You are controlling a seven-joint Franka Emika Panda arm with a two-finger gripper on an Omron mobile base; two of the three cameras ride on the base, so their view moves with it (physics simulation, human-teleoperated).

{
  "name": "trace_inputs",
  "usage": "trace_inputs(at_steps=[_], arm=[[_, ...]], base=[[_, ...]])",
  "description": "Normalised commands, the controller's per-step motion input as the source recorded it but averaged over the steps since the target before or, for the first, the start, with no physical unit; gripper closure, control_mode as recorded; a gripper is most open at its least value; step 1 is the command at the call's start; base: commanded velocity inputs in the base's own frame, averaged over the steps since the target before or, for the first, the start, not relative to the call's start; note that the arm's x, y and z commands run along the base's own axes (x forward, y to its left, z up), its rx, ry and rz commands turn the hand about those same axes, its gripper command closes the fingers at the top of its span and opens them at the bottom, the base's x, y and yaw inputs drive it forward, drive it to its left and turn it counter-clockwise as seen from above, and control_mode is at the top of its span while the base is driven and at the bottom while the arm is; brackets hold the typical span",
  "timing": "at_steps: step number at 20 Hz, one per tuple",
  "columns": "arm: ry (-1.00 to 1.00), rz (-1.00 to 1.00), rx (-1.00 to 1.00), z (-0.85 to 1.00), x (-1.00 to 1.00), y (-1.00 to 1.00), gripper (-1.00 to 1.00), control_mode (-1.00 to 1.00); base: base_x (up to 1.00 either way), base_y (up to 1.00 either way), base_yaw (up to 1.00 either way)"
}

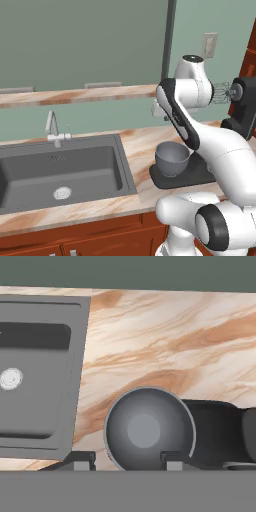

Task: Close the stand mixer head.

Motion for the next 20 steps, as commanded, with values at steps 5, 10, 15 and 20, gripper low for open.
trace_inputs(at_steps=[5, 10, 15, 20], arm=[[-0.01, 0.0, 0.0, -0.07, -0.19, -0.25, -1.0, -1.0], [-0.16, -0.01, 0.0, 0.02, -0.7, -0.92, -1.0, -1.0], [-0.21, -0.05, 0.06, 0.19, -0.66, -1.0, -1.0, -1.0], [-0.15, -0.08, 0.17, 0.19, -0.34, -1.0, -1.0, -1.0]], base=[[0.0, 0.0, 0.0], [0.0, 0.0, 0.0], [0.0, 0.0, 0.0], [0.0, 0.0, 0.0]])
